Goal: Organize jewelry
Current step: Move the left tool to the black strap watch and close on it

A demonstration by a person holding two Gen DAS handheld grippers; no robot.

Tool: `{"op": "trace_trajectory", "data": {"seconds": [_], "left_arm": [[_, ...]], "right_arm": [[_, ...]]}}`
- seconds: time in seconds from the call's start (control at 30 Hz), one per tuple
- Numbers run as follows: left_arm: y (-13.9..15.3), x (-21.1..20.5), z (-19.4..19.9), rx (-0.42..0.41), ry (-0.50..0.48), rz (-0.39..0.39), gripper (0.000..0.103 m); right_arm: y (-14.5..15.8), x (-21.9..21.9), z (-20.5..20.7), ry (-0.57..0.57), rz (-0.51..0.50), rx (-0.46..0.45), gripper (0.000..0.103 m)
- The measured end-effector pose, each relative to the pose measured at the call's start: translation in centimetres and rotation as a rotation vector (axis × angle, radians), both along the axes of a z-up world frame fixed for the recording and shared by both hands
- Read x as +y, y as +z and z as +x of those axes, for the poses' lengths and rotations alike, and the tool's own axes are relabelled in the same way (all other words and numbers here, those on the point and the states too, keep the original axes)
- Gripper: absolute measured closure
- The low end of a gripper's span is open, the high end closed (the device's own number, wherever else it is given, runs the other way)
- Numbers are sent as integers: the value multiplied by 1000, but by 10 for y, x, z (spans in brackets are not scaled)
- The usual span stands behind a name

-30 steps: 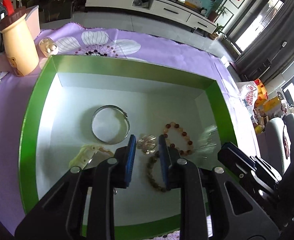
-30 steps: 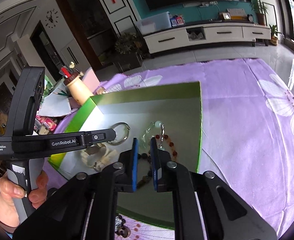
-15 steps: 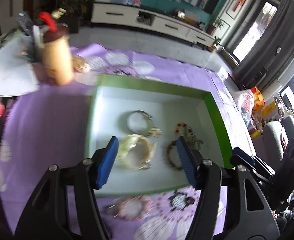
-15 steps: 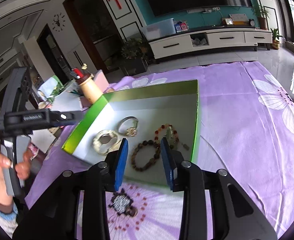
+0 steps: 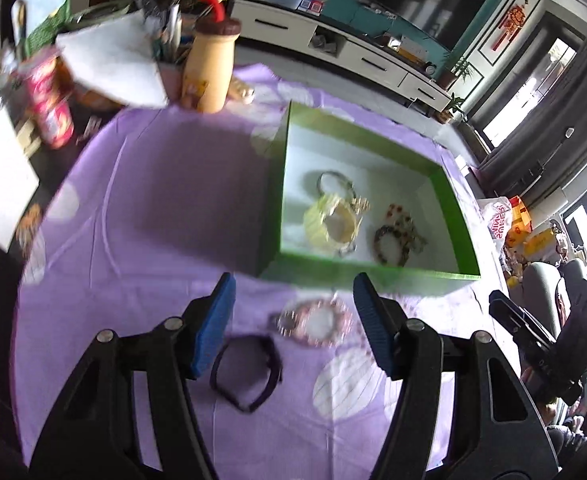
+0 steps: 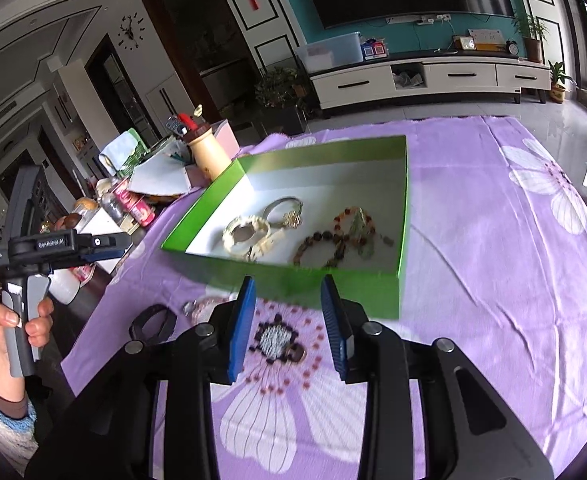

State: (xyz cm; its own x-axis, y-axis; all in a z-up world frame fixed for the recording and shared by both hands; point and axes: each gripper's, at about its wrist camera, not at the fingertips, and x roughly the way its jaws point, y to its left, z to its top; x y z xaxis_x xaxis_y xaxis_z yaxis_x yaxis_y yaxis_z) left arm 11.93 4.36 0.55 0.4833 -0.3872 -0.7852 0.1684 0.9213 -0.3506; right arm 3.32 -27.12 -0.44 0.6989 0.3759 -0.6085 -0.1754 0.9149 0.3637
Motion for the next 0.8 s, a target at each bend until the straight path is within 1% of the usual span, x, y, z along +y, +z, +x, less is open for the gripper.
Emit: {"op": "trace_trajectory", "data": {"seconds": [0.03, 0.17, 0.3, 0.4, 0.5, 0.6, 0.67, 0.73, 0.8], "left_arm": [[-4, 2, -4, 8, 7, 5, 41], [-23, 10, -20, 47, 56, 66, 41], [-41, 14, -31, 96, 80, 99, 41], [-55, 16, -34, 137, 103, 134, 41], [-67, 16, -36, 180, 123, 145, 41], [-73, 12, -34, 202, 131, 162, 41], [-76, 9, -34, 204, 130, 180, 41], [-77, 7, -34, 207, 133, 188, 44], [-80, 7, -34, 214, 137, 199, 56]], "right_arm": [[-2, 1, -4, 5, 0, 5, 69], [-10, 13, -17, 45, -1, 27, 69], [-22, 37, -22, 130, 2, 56, 69], [-29, 58, -20, 186, -20, 77, 69], [-36, 86, -13, 253, -53, 85, 69], [-40, 106, 1, 298, -79, 90, 69], [-43, 121, 12, 328, -115, 89, 69], [-46, 134, 22, 358, -148, 88, 69], [-51, 148, 34, 381, -190, 91, 69]]}}
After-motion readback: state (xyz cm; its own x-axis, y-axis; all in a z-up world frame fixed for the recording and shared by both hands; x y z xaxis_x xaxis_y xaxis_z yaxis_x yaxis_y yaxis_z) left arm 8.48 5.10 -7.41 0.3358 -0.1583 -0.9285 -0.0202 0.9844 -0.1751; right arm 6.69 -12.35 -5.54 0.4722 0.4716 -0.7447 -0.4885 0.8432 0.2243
